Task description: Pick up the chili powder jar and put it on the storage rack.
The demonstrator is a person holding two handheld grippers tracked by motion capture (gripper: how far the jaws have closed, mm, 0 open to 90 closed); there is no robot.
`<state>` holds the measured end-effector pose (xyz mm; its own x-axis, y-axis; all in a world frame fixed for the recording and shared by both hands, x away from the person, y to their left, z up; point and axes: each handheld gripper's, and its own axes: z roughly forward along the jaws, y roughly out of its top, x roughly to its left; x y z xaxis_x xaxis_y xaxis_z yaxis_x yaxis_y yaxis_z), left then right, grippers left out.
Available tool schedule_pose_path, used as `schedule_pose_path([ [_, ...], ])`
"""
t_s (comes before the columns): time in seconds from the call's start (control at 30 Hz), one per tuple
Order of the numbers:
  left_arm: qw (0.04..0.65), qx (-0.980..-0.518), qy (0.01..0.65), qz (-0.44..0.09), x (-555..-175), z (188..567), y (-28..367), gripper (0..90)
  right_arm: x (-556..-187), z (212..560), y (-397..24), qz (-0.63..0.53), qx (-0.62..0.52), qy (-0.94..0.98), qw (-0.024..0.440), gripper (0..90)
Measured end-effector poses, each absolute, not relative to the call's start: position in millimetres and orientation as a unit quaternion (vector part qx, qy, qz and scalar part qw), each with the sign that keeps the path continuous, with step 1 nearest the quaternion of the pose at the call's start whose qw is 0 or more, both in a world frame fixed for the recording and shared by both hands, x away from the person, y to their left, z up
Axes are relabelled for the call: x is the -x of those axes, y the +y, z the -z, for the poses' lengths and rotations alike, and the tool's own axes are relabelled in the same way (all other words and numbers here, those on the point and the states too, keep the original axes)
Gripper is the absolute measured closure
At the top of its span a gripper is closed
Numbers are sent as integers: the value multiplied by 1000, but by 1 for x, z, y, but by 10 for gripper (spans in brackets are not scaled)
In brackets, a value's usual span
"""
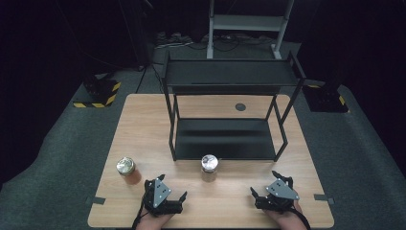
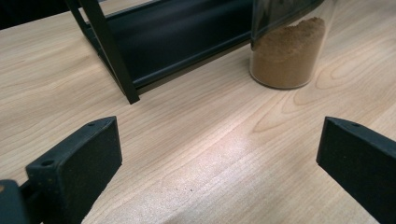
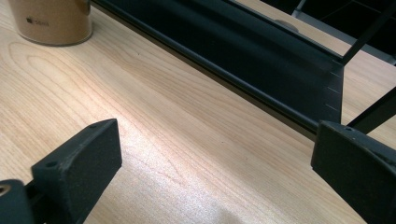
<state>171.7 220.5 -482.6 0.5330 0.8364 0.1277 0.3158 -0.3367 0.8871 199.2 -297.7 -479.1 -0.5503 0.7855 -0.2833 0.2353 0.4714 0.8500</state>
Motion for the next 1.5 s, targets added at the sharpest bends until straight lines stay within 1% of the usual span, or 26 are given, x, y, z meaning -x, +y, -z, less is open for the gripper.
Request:
schedule_pose_path([
  [0.27, 422, -769, 366, -310, -170, 482, 215, 6, -200, 479, -296, -394, -322, 788, 346, 5],
  [0.73, 422, -766, 381, -299, -173, 480, 217, 6, -201, 478, -297, -396, -331, 785, 342, 5],
  [1.0, 432, -763, 379, -298, -171, 480, 225, 6, -201, 478, -297, -395, -324, 789, 341, 5],
  [1.1, 445, -756, 377, -299, -166, 477, 230, 6, -202, 477, -297, -393, -326, 789, 341, 5],
  [1.23, 459, -751, 362, -307, -158, 470, 234, 6, -202, 477, -297, -392, -327, 790, 340, 5],
  [1.5, 479, -736, 357, -318, -151, 463, 239, 6, -202, 477, -297, -392, -324, 791, 340, 5],
])
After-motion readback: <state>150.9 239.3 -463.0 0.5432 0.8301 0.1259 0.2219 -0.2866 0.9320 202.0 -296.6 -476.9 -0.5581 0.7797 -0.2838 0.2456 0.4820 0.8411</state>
